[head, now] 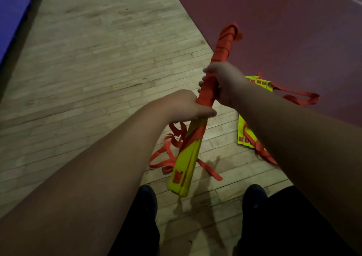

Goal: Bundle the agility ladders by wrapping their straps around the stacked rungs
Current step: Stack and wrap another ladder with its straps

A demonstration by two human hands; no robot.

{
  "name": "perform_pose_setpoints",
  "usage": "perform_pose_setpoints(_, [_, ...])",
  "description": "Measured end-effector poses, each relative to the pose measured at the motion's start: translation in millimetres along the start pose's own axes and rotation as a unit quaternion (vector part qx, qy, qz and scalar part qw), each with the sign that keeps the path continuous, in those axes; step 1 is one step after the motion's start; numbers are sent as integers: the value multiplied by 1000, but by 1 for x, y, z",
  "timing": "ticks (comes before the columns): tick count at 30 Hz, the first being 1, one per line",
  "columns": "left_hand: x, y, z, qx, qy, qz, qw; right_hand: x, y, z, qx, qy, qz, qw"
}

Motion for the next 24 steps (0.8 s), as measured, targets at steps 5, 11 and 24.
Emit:
perform_pose_setpoints(5, [-36,-25,-16,-281,114,125,945,-39,33,45,226,-13,137,964])
perform_pose_setpoints(11, [-60,-28,-4,-80,58,38,994,-64,17,60,14,-81,26,996])
perform_pose_setpoints(24, [-93,-27,6,-283,89,124,947,-104,48,48,223,3,159,962])
Point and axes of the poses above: each hand's wrist, its own x-axis towards the middle knuckle, its own y-axis out of the palm, z = x × y, the point moved 9 cm from there along x, towards the middle knuckle, and after that the axes turned 11 degrees about -y, right-handed, at the moved point
